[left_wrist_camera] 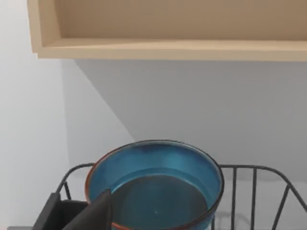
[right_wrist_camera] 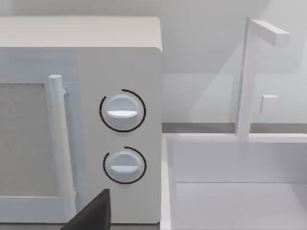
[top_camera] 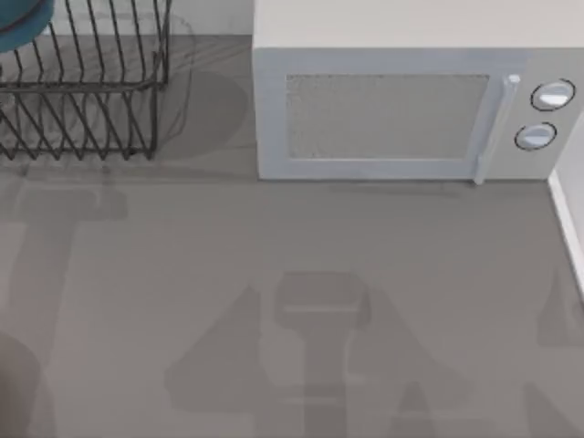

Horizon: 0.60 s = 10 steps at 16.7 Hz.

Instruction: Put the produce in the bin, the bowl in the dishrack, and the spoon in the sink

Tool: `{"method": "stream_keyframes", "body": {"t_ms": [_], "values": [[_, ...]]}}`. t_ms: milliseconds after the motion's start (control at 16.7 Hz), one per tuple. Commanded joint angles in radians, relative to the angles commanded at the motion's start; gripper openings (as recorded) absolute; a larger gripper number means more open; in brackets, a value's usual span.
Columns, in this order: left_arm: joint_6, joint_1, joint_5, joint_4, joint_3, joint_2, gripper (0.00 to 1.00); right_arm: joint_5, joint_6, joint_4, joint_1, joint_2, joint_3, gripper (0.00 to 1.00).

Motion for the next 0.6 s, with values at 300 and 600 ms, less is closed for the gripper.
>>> {"method": "stream_keyframes", "body": {"t_ms": [300,600], "values": [[-0.012,-0.021,-0.028,-0.225,-0.251,-0.53,1.0,0.0,0.0,0.0,0.0,0.0,0.0,1.0],[-0.005,-0.037,-0.048,-0.406,-0.451,-0.83,1.0,0.0,0.0,0.0,0.0,0.0,0.0,1.0]]}}
